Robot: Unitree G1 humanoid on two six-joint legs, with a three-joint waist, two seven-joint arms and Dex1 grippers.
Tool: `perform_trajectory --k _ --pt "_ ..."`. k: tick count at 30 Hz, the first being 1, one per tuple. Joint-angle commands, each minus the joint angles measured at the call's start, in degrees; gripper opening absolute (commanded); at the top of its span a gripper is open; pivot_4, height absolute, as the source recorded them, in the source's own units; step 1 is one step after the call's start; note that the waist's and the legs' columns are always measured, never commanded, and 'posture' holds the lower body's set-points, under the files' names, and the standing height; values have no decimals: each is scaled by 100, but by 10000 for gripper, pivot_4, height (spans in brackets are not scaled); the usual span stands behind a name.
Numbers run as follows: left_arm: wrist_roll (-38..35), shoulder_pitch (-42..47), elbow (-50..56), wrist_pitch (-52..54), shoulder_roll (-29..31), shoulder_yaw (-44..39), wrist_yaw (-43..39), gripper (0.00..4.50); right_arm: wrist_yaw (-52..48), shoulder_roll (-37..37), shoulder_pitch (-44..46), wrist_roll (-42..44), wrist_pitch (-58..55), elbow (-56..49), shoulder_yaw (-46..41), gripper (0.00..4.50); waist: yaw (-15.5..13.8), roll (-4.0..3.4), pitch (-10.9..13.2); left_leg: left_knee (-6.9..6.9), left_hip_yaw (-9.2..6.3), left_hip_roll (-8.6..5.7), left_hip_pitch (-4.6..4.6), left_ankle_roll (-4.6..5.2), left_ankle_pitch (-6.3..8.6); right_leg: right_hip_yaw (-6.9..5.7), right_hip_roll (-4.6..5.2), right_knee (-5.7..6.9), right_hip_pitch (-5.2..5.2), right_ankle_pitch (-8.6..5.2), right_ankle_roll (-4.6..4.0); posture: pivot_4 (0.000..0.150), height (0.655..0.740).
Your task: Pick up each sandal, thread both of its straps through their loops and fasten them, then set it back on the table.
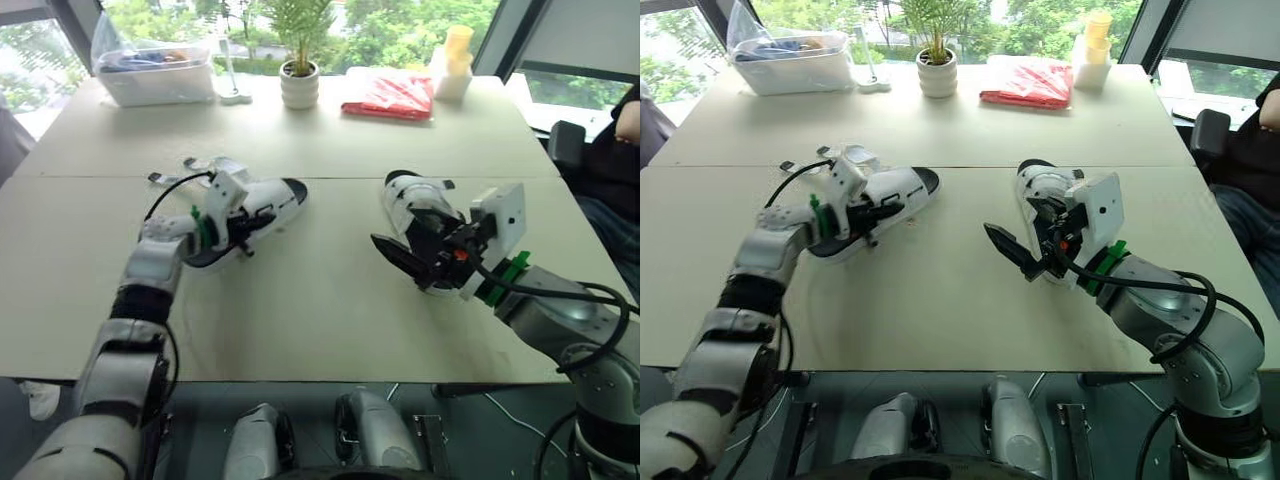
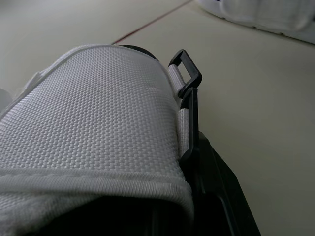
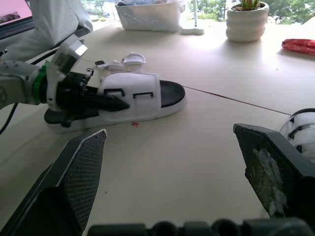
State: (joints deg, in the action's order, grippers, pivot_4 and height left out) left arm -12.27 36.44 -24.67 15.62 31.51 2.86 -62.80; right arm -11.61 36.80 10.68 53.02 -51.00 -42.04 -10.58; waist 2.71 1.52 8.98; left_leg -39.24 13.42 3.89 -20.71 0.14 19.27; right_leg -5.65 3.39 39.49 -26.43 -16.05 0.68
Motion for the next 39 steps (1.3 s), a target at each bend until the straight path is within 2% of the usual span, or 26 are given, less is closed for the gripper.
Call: perform_trajectory --k 1,3,5,6,7,9,10,15,19,24,29,32,34,38,39 --pt "-422 -190 950 153 456 49 -983 396 -41 69 -26 160 -9 -166 -183 45000 -19 1 0 0 0 0 8 0 0 0 1 0 9 0 0 1500 7252" --pt "-560 -338 1266 248 675 109 -1387 396 -26 81 -55 241 -26 -163 -222 45000 -44 10 -2 5 49 10 36 -2 1 12 2 1 -6 -5 -9 1500 7252" --pt "-535 -501 1539 107 927 274 -1843 396 -139 188 -110 166 25 -225 -212 45000 -46 23 -10 45 410 148 115 -6 4 32 33 8 -56 -38 -89 1500 7241" --pt "-483 -563 1615 -12 1027 359 -2034 396 -212 256 -152 122 39 -258 -202 45000 -21 23 -10 59 515 171 131 -6 4 35 51 8 -60 -30 -100 1500 7241" --pt "-382 -584 1600 -244 1080 443 -2158 396 -305 325 -236 95 51 -277 -198 45000 -2 22 -10 36 461 154 117 -5 4 39 45 8 -50 -24 -102 1500 7241" --pt "-242 -567 1523 -595 1113 561 -2289 396 -518 468 -408 108 77 -284 -222 45000 13 18 -12 27 169 77 106 -31 9 37 20 5 -6 -9 -76 1500 7241" --pt "-221 -552 1492 -725 1133 614 -2391 396 -724 604 -508 121 90 -304 -238 45000 20 20 -13 14 75 62 106 -49 19 29 3 5 14 -3 -64 1500 7241" --pt "-611 -706 1719 -1063 1603 1062 -2967 396 -1990 1326 -1069 686 83 -493 -624 45000 -5 24 -13 11 38 60 96 -52 18 20 -15 2 18 0 -55 1500 7241" --pt "-825 -570 1514 -2032 1913 1696 -2970 396 -2895 1826 -1414 685 236 -619 -753 45000 -45 32 -17 11 26 61 96 -52 19 15 -15 -9 30 3 -50 1500 7241" --pt "-992 -399 1561 -1278 1427 1408 -2950 396 -3174 1901 -1235 337 518 -568 -446 45000 -77 42 -20 3 16 57 91 -46 22 9 -15 -20 42 5 -45 1500 7241" --pt "-906 -702 2305 -692 1555 1389 -2836 396 -3015 1700 -813 193 567 -427 -84 45000 -19 49 -19 -1 -1 57 60 -49 19 -2 -16 -22 16 6 -43 1500 7241" --pt "-836 -855 2628 -371 1755 1344 -2742 10683 -2964 1641 -750 129 577 -400 6 45000 -28 48 -19 -1 -12 59 56 -55 16 -11 -17 -19 14 6 -43 1500 7241" --pt "-910 -952 2820 -86 1899 1280 -2700 20164 -2940 1612 -743 121 575 -398 40 45000 -43 48 -19 -2 -18 58 53 -56 15 -17 -15 -19 15 6 -43 1500 7241" --pt "-1921 -1186 3432 1930 2357 663 -2295 40766 -2997 1585 -864 -184 710 -327 173 45000 -51 49 -19 -11 -35 58 37 -55 16 -31 -12 -21 15 6 -43 1500 7241" --pt "-2109 -1232 3513 2221 2433 527 -2252 44698 -2973 1559 -878 -184 707 -325 177 45000 -52 49 -19 -12 -40 58 36 -55 15 -34 -12 -22 17 6 -43 1500 7241"
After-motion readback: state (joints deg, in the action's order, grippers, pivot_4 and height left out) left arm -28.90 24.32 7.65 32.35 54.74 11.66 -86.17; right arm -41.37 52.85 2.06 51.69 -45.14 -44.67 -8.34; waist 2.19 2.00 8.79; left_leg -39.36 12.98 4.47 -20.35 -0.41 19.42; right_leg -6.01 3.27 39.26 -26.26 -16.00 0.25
